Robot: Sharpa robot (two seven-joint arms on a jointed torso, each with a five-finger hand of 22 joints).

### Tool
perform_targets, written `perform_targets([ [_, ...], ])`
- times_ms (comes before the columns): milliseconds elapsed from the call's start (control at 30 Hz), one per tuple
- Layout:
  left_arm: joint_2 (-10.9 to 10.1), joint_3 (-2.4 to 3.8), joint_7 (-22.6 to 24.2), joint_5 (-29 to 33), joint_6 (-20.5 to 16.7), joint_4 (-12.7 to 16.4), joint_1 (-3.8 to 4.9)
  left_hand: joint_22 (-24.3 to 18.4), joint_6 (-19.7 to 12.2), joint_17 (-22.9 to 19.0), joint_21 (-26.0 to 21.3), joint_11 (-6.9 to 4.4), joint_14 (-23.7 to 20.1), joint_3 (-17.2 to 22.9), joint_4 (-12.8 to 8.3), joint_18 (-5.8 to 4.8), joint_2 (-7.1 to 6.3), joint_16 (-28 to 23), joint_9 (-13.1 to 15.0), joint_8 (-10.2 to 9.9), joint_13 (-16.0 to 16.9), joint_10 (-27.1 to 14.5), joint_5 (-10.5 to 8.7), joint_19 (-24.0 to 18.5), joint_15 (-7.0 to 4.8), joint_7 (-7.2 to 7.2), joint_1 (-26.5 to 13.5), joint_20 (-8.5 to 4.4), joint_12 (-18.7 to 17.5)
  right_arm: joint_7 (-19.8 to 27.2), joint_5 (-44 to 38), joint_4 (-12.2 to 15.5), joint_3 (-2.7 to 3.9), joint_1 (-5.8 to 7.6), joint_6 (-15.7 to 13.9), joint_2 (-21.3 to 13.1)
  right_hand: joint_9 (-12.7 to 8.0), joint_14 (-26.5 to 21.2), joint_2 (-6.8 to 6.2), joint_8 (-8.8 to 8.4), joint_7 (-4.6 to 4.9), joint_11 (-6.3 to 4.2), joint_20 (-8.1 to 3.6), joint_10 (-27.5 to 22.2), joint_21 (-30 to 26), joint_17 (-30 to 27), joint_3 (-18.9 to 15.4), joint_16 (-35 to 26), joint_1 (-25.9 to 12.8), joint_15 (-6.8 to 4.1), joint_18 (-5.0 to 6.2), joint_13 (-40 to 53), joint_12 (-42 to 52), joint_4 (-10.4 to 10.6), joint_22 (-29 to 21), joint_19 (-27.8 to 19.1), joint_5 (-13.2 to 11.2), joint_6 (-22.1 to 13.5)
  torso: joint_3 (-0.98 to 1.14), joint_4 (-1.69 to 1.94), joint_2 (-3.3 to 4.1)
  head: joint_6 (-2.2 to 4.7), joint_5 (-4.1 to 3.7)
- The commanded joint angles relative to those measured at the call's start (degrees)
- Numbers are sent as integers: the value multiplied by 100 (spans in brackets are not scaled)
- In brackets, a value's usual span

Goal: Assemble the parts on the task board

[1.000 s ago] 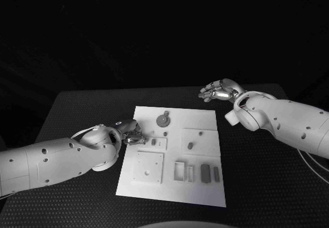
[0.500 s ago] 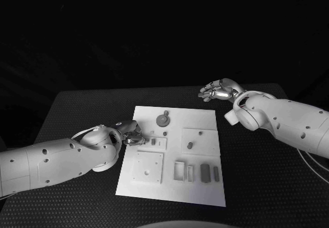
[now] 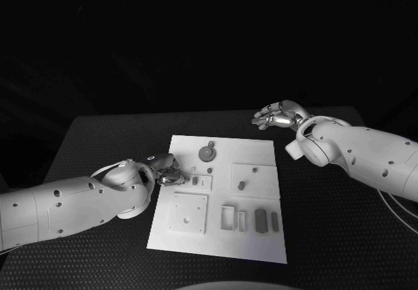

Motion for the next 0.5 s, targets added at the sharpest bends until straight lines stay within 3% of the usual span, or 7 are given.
perform_targets([
  [33,10,-24,-18,31,177,0,-31,94,-21,-12,27,-1,-30,-28,146,76,-161,26,-21,40,-12,-37,-312,21,-15,21,-72,-603,34,43,8,10,2,-2,76,-1,-7,-10,-22,32,106,-6,5,42,-24,-5,-5,-32,-58,33,38,-1,-23,17,9,15,33,17,1,-2,1,-2,-3],
  [333,0,-23,-21,32,138,-19,-31,86,-60,-26,27,-1,-51,23,704,98,-618,45,-33,105,-27,-46,-353,29,-28,22,-268,-613,43,42,8,12,2,-2,74,-2,-9,-11,-24,31,108,-5,5,42,-27,-6,-7,-32,-61,34,38,-1,-24,19,11,15,35,15,1,0,0,3,-8],
  [400,-2,-23,-4,33,37,-20,-31,85,-69,-28,31,1,-54,41,838,99,-666,49,-32,118,-29,-48,-351,28,-29,22,-315,-612,45,43,8,10,2,-2,72,-2,-9,-11,-25,31,108,-5,5,42,-27,-6,-7,-32,-61,34,38,-1,-25,19,12,15,35,14,1,0,1,2,-8],
  [500,-7,-22,7,33,-14,-20,-31,88,-73,-28,36,-1,-54,46,875,103,-700,54,-30,127,-28,-48,-351,28,-31,21,-309,-614,47,43,8,9,2,-2,74,-2,-10,-11,-25,31,109,-5,5,42,-28,-6,-7,-33,-61,33,38,-1,-25,20,12,15,36,14,1,-1,0,3,-9],
])
